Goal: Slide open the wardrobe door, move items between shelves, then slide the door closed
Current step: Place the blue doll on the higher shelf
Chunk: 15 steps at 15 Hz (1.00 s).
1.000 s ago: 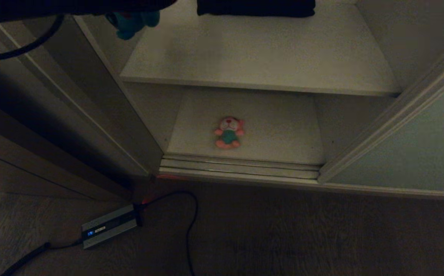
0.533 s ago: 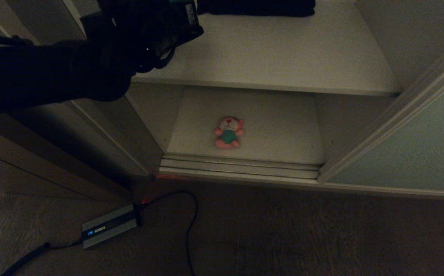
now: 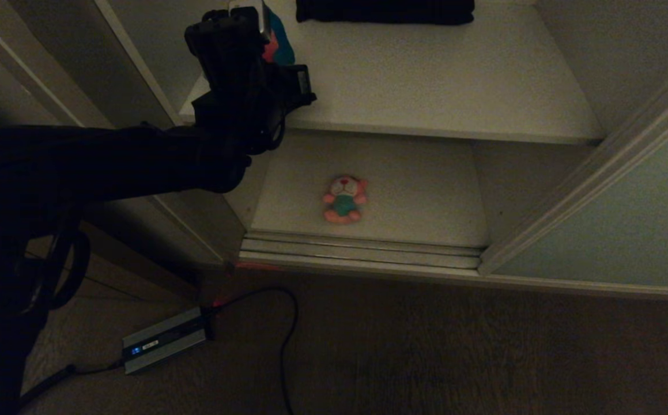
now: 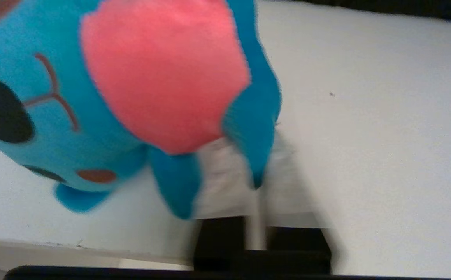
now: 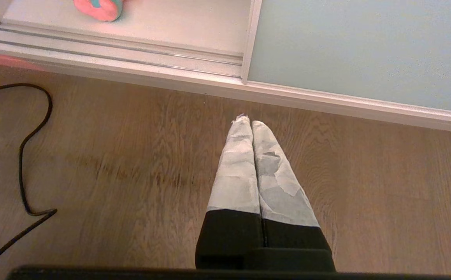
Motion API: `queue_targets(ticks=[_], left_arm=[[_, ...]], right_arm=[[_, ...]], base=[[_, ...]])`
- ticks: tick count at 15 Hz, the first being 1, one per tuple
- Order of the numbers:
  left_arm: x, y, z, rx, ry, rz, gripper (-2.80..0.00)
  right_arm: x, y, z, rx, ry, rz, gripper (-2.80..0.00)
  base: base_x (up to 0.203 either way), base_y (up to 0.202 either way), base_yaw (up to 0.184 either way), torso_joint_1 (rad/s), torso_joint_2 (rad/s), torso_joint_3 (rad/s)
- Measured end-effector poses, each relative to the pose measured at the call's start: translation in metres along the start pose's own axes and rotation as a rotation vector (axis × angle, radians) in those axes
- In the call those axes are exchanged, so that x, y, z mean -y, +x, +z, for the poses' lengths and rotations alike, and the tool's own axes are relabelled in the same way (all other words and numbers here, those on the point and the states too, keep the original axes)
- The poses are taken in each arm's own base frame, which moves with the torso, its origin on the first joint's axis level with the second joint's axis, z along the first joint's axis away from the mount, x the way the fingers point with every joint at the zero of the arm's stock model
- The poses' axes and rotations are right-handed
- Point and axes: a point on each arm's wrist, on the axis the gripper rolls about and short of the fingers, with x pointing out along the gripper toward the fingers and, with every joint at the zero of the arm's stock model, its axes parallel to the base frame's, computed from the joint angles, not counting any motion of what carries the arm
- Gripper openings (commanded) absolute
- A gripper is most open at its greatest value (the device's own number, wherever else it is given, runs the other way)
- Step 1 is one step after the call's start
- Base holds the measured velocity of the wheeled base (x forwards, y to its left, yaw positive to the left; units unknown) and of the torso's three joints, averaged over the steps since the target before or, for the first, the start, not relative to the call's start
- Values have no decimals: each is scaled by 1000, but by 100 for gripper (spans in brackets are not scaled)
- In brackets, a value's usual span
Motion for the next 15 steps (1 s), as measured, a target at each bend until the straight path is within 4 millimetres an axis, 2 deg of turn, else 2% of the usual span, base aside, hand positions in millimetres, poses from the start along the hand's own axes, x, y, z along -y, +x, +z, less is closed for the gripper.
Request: queue_targets(ticks=[5,8,10,12,15], left_arm=[[1,1,-1,18,42,-45,0],[0,0,11,88,17,-40,0],[-1,-7,29,123,-7,-36,0],[-1,-21,57,144,-32,-43,0],[-6,-59,95,59,-26,-79,0]], right_arm=[[0,0,0,0,0,0,-280],[0,0,0,0,0,0,-280],[0,0,0,0,0,0,-280],[0,0,0,0,0,0,-280],[0,0,0,0,0,0,-280]], base=[[0,0,0,0,0,0],[0,0,0,0,0,0],[0,0,0,0,0,0],[0,0,0,0,0,0],[0,0,0,0,0,0]])
